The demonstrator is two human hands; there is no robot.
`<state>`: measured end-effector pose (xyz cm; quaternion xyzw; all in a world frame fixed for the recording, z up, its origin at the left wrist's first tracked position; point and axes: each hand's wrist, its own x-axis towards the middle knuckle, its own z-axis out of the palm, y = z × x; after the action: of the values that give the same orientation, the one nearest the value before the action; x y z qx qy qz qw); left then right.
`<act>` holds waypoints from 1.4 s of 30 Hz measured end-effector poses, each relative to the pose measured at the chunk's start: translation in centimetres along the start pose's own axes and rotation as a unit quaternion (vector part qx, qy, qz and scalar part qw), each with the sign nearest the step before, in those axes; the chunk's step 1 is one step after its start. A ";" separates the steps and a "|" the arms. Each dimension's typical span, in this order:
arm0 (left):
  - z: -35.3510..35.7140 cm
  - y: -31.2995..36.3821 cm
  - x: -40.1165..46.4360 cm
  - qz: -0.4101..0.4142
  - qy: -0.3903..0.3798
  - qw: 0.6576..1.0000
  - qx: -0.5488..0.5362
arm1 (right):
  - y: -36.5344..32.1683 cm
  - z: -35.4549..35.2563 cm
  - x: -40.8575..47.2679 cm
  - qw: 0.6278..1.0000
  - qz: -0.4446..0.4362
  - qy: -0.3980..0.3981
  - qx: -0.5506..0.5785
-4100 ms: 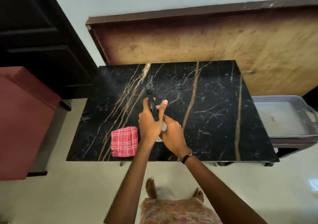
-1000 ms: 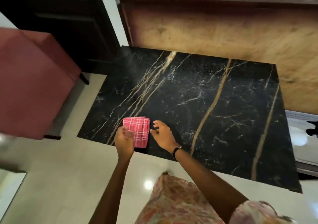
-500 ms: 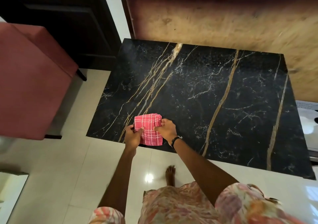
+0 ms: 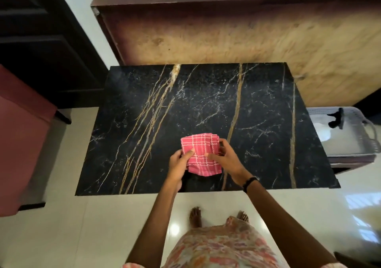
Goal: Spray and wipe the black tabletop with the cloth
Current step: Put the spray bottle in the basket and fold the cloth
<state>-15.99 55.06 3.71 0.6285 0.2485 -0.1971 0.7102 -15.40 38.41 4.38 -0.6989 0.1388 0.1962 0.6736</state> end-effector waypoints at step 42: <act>60.3 -7.3 12.9 0.204 -0.190 0.864 0.419 | 16.2 -67.9 15.3 0.944 0.170 0.283 -0.027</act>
<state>-3.65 -5.22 -4.69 0.8540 -0.1304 -0.2489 0.4378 -3.35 -29.05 -16.02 -0.7095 0.4352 0.1059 0.5440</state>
